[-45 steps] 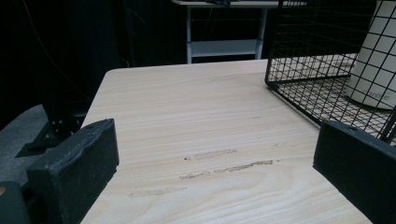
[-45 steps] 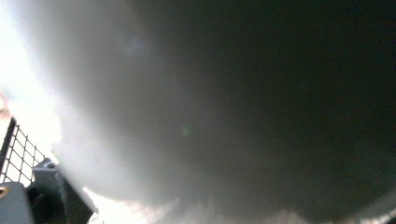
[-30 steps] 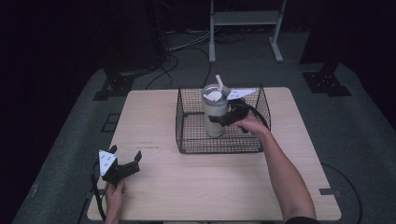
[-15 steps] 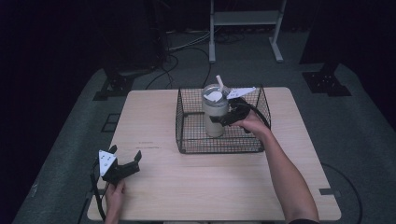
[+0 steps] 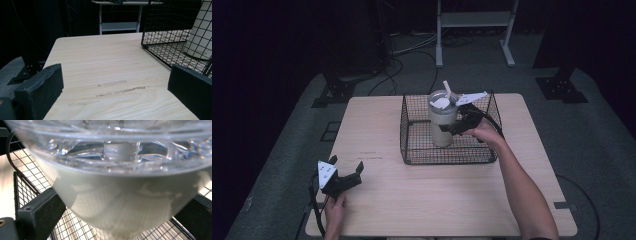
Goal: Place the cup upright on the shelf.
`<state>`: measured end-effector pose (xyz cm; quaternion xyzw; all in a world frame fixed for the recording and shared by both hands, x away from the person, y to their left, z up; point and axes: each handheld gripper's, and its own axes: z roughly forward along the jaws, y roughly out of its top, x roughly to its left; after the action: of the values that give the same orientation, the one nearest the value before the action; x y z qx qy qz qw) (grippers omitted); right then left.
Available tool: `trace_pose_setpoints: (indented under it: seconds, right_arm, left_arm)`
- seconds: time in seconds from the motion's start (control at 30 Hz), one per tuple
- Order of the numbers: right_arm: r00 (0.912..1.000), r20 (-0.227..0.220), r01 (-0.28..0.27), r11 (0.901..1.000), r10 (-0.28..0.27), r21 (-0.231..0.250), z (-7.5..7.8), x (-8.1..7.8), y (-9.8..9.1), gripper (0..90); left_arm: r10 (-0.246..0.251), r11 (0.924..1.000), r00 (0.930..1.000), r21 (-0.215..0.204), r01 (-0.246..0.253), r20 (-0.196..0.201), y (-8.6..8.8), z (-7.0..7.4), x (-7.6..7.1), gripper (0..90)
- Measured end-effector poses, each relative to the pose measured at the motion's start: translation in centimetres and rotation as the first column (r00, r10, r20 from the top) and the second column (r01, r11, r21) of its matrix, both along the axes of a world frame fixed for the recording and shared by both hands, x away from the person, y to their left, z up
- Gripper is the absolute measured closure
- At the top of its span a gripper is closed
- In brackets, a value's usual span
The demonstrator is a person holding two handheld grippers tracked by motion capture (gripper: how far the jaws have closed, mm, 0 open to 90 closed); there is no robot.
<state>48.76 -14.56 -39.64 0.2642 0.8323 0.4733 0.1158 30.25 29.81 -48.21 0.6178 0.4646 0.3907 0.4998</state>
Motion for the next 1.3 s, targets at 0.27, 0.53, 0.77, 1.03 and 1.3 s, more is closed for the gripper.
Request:
trace_pose_setpoints:
  seconds: [0.27,0.53,0.77,1.03,1.3]
  right_arm:
    - [0.9996,0.003,0.029,0.9994,-0.029,0.02,0.9,-0.8,-0.8,1.0]
    - [0.9968,0.015,0.077,0.9958,-0.078,0.05,1.7,-2.0,-1.6,1.0]
    - [0.9918,0.01,0.126,0.9897,-0.127,0.068,2.2,-3.7,-3.2,1.0]
    - [0.9904,-0.002,0.138,0.9884,-0.138,0.063,2.3,-5.2,-4.2,1.0]
    - [0.9893,-0.001,0.145,0.9878,-0.146,0.055,2.1,-6.5,-5.0,0.9]
  left_arm:
    - [0.0,1.0,1.0,0.0,0.0,-0.001,0.0,0.0,0.0,0.0]
    - [0.004,1.0,1.0,-0.002,-0.004,-0.001,0.0,0.0,-0.1,0.0]
    - [0.004,1.0,1.0,-0.003,-0.004,0.001,0.0,0.0,-0.1,0.0]
    - [0.004,1.0,1.0,-0.006,-0.004,0.005,0.0,0.0,-0.2,0.0]
    - [0.002,1.0,1.0,-0.006,-0.002,0.007,0.0,0.0,-0.2,0.0]
